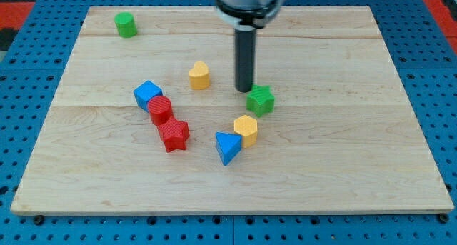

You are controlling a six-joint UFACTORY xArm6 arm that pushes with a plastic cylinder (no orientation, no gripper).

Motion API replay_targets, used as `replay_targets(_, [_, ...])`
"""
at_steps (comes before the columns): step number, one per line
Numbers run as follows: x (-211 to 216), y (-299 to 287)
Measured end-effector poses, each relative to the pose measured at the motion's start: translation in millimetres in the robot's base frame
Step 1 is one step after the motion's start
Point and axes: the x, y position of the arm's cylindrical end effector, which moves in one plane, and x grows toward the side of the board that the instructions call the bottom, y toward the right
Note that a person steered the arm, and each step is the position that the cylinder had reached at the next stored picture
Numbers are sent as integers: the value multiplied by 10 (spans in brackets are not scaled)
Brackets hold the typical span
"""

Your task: Locate the yellow heart horizontally at the right side of the green circle

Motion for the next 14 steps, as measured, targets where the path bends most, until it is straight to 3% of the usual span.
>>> replay_targets(1, [-140, 215])
replay_targets(3, [177, -224])
replay_targets(4, [252, -899])
replay_targets(5, [-45, -1128])
replay_targets(7, [-481, -186])
replay_targets(9, [-1024, -395])
replay_targets(10, [-1008, -416])
replay_targets(11, [-974, -910])
replay_targets(12, [-1110, -1030])
replay_targets(14, [-1217, -377])
